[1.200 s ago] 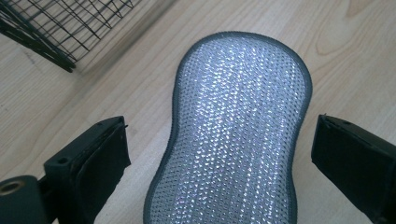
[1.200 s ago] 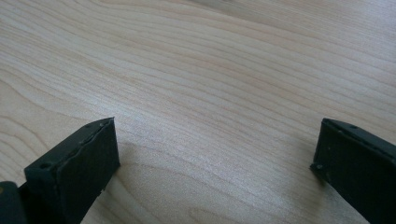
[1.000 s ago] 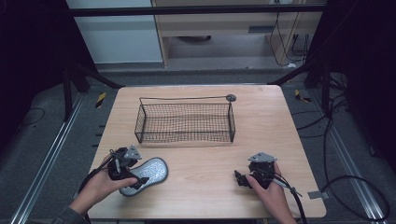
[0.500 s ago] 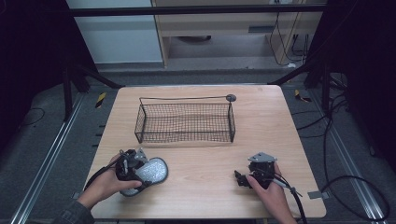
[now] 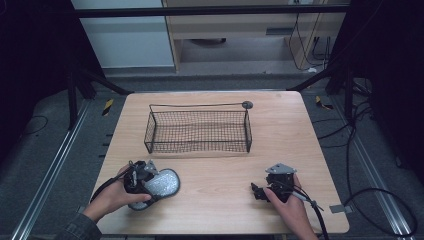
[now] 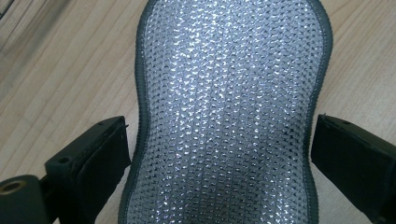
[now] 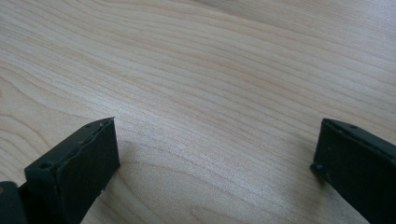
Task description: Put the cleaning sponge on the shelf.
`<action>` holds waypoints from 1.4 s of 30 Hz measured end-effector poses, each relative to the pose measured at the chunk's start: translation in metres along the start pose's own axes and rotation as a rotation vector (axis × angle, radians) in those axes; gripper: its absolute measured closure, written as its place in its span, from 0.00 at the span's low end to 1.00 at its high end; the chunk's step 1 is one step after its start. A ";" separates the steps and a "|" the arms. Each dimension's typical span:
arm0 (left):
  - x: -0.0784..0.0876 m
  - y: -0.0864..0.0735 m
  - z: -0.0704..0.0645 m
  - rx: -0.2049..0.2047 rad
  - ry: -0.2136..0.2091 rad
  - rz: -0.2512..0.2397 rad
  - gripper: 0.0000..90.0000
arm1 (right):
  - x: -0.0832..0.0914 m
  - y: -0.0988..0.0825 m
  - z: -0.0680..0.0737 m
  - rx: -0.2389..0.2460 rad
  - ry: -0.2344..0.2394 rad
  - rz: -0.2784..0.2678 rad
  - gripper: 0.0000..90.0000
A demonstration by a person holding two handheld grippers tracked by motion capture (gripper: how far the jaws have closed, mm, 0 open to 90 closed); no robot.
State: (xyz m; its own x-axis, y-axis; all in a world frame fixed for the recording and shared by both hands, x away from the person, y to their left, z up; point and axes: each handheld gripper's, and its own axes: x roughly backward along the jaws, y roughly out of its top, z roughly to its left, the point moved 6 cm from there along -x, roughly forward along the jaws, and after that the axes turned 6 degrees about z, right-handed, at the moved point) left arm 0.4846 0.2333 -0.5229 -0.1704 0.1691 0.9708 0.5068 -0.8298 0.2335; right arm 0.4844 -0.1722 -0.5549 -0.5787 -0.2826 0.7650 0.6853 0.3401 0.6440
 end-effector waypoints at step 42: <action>-0.005 0.001 0.004 -0.012 -0.021 0.067 0.13 | 0.000 0.000 0.000 0.006 0.003 0.000 0.00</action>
State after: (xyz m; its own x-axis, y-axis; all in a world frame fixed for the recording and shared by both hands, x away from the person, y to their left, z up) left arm 0.4897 0.2335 -0.5272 -0.1188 0.1243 0.9851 0.5058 -0.8462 0.1677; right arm 0.4839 -0.1722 -0.5549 -0.5772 -0.2853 0.7651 0.6826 0.3456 0.6439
